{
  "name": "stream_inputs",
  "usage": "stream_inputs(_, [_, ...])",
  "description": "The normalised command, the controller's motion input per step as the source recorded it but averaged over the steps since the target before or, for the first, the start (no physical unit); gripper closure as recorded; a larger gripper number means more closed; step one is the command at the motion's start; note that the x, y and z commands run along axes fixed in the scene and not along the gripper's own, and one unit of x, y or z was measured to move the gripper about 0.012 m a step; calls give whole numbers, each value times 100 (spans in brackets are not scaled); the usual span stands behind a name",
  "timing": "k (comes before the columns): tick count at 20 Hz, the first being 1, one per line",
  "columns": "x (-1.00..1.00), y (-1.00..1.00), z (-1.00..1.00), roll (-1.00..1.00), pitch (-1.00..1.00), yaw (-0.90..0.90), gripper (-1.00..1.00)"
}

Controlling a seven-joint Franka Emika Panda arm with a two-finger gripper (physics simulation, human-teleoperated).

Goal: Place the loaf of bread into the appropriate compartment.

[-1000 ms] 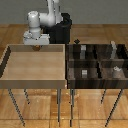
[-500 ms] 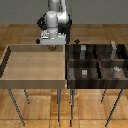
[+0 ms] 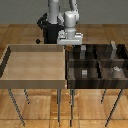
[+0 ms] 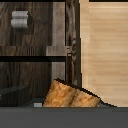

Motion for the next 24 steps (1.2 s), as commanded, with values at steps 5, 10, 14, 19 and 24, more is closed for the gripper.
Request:
stream_inputs(5, [0, 100, 0, 0, 0, 0, 100])
stream_inputs(10, [80, 20, 0, 0, 0, 0, 100])
stream_inputs(14, [100, 0, 0, 0, 0, 0, 100])
stream_inputs(19, [100, 0, 0, 0, 0, 0, 100])
stream_inputs(24, [20, 0, 0, 0, 0, 0, -100])
